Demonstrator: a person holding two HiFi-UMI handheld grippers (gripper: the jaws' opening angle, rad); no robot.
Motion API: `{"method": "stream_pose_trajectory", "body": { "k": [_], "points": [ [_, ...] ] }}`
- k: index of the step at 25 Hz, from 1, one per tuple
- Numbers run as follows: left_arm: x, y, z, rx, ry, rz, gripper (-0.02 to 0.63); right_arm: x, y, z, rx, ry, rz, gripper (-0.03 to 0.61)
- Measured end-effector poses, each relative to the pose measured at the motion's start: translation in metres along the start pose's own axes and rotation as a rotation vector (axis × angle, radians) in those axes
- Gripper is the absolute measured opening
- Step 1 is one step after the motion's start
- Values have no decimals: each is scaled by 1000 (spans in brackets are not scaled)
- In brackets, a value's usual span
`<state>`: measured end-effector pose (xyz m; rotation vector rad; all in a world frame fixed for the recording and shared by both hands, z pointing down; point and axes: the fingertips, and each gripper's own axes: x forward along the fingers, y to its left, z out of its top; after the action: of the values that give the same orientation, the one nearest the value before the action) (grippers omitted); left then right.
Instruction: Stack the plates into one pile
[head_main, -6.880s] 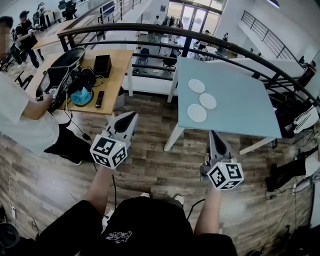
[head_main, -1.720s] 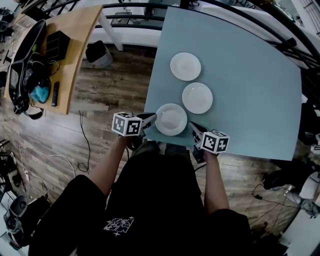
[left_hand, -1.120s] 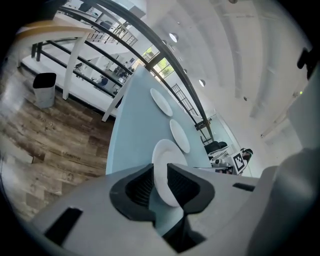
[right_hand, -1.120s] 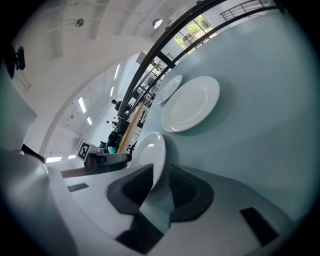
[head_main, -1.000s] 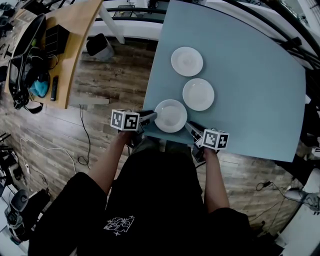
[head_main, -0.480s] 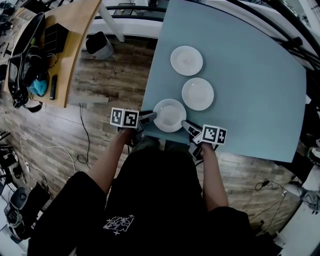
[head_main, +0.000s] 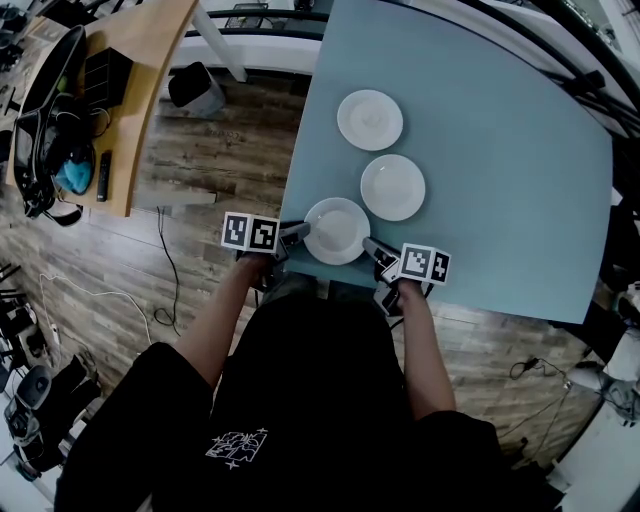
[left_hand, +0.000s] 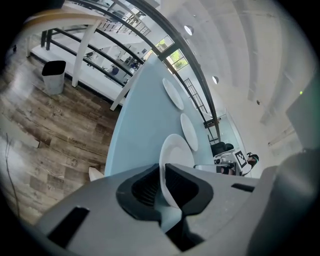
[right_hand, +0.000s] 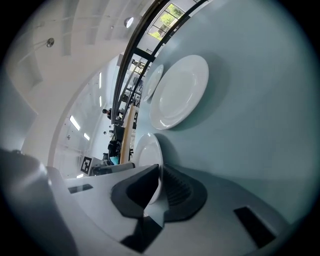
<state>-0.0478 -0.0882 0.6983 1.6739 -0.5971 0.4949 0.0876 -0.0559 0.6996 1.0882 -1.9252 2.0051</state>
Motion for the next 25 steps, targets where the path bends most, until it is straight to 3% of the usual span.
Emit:
{"method": "stream_pose_trajectory", "body": {
  "k": [10, 25],
  "points": [
    [1, -20, 23, 21, -25, -30, 37, -13, 8, 23, -8, -29, 22, 26],
    [54, -81, 87, 99, -49, -61, 35, -63, -9, 112, -49, -131, -18, 28]
  ]
}}
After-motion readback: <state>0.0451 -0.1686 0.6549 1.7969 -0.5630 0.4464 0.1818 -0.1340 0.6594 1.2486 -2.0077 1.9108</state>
